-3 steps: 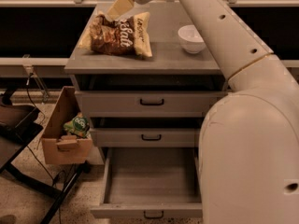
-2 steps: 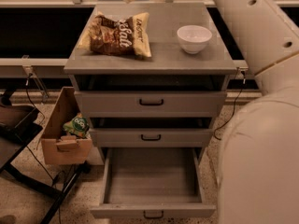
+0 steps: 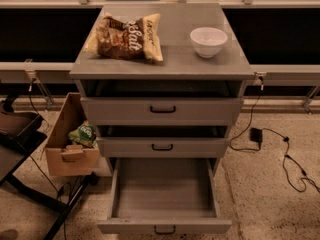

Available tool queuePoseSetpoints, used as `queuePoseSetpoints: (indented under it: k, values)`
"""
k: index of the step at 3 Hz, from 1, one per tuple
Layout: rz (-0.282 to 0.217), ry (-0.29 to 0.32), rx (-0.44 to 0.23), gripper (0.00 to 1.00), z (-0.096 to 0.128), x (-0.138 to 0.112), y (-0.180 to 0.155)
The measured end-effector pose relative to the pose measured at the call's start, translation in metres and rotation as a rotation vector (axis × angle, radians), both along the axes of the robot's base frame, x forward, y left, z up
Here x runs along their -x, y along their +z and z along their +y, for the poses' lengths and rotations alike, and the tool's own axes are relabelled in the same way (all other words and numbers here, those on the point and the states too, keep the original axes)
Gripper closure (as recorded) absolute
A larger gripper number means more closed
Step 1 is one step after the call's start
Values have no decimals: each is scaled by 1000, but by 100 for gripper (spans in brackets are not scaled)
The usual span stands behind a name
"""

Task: Pick brown chip bag from bottom drawer and place on counter

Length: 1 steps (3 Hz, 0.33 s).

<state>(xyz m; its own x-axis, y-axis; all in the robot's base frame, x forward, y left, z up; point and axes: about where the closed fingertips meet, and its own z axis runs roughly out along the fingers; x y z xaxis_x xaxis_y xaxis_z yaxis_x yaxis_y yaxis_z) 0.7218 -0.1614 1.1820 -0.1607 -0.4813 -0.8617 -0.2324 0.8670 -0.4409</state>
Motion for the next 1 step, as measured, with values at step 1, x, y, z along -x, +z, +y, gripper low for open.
queuePoseSetpoints:
  k: [1]
  values:
    - [-177,-219,77,0,-70,121,68]
